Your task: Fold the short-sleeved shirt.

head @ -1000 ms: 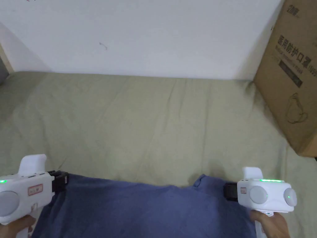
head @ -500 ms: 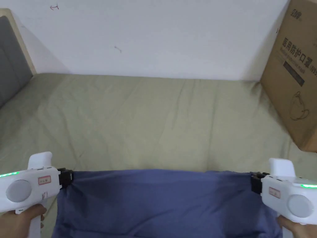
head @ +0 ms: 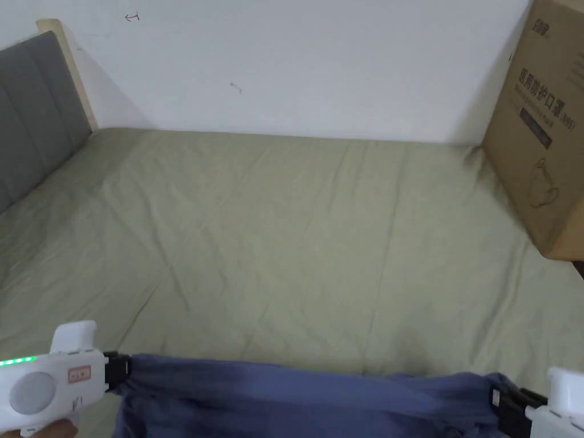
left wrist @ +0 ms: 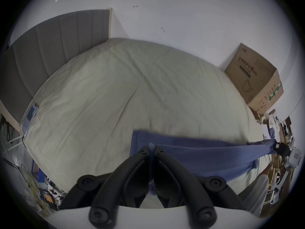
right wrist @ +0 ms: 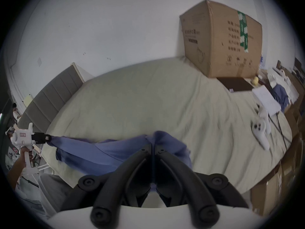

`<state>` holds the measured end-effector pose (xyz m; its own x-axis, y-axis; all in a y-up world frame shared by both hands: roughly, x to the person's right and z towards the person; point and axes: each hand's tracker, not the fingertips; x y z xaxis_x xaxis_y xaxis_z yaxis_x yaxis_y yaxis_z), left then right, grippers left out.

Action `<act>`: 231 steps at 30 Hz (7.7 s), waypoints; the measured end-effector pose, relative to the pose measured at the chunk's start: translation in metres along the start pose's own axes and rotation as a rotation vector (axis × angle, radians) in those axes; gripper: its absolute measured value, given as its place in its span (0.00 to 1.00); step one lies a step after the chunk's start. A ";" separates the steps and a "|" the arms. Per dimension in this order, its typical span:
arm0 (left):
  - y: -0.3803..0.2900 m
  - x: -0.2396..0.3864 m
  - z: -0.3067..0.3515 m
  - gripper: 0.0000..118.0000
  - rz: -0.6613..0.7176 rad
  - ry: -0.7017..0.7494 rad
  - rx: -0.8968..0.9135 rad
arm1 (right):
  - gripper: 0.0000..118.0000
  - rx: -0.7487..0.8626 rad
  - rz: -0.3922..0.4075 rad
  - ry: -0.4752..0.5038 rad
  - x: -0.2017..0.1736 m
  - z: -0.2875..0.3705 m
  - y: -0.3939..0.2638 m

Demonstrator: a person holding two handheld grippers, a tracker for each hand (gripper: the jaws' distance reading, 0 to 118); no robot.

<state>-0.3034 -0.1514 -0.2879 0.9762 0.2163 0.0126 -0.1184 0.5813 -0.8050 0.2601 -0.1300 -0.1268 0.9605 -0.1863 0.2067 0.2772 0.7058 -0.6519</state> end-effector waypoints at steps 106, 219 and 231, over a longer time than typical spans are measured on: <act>0.030 -0.096 0.012 0.05 0.093 -0.142 -0.078 | 0.00 0.499 0.295 -0.167 -0.154 0.025 0.078; -0.032 0.004 -0.109 0.35 0.281 -0.514 -0.238 | 0.00 0.414 0.294 -0.218 -0.109 0.029 0.057; -0.019 0.019 -0.069 0.06 0.126 -0.441 -0.166 | 0.00 0.430 0.299 -0.213 -0.108 0.034 0.064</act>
<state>-0.2699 -0.2125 -0.3137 0.7822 0.6093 0.1305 -0.1648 0.4043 -0.8997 0.1733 -0.0412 -0.1663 0.9573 0.1749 0.2302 -0.0839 0.9300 -0.3577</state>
